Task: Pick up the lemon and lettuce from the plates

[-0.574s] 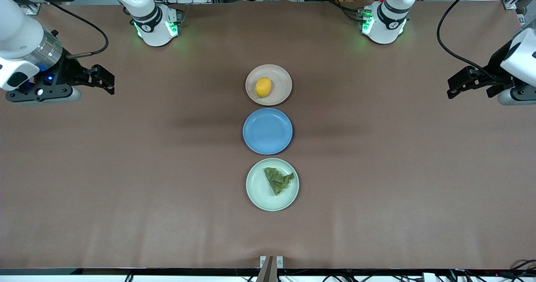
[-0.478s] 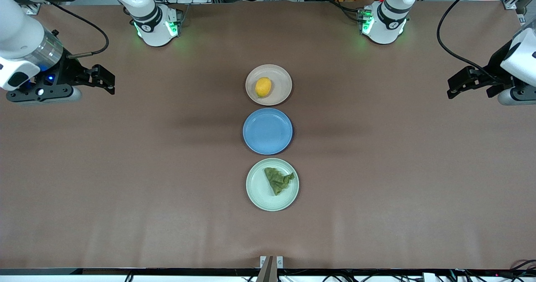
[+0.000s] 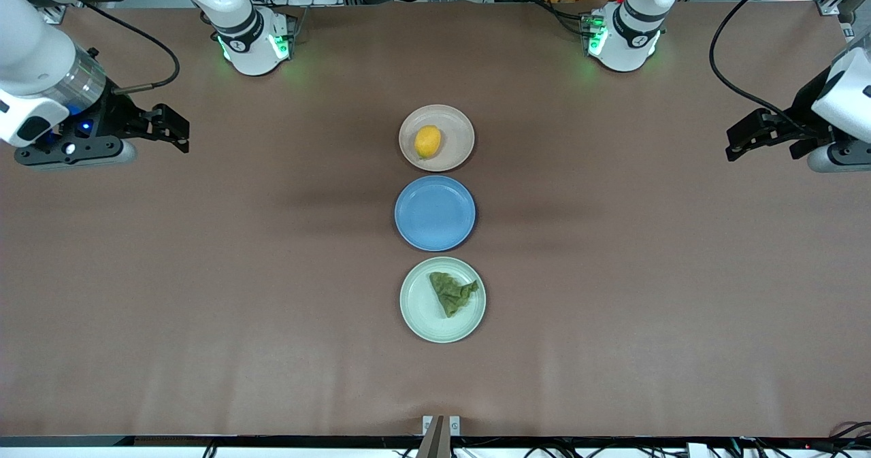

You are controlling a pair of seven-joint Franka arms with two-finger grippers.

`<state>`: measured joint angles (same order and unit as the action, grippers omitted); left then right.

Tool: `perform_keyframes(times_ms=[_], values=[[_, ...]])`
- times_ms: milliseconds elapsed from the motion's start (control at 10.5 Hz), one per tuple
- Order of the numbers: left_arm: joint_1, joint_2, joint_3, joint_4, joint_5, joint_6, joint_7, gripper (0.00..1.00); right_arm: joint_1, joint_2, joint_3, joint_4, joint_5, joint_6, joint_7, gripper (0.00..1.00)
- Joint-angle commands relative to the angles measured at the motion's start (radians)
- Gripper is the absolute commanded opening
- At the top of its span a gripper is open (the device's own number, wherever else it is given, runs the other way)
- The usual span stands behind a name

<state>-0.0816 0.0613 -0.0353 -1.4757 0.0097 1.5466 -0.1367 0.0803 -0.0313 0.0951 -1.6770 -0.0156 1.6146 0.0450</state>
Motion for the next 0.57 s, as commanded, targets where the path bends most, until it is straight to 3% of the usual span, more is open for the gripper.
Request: perform_keyframes(times_ms=[0, 287, 478], values=[[-0.003, 0.018, -0.005, -0.003, 0.003, 0.012, 0.034, 1.00, 0.024, -0.002, 0.002, -0.030, 0.029, 0.017, 0.006, 1.00], [-0.015, 0.055, -0.024, -0.005, -0.004, 0.085, 0.035, 1.00, 0.100, -0.001, 0.000, -0.108, 0.138, 0.079, 0.163, 1.00], [-0.015, 0.086, -0.070, -0.003, -0.010, 0.137, 0.031, 1.00, 0.185, 0.013, 0.002, -0.151, 0.141, 0.106, 0.298, 1.00]])
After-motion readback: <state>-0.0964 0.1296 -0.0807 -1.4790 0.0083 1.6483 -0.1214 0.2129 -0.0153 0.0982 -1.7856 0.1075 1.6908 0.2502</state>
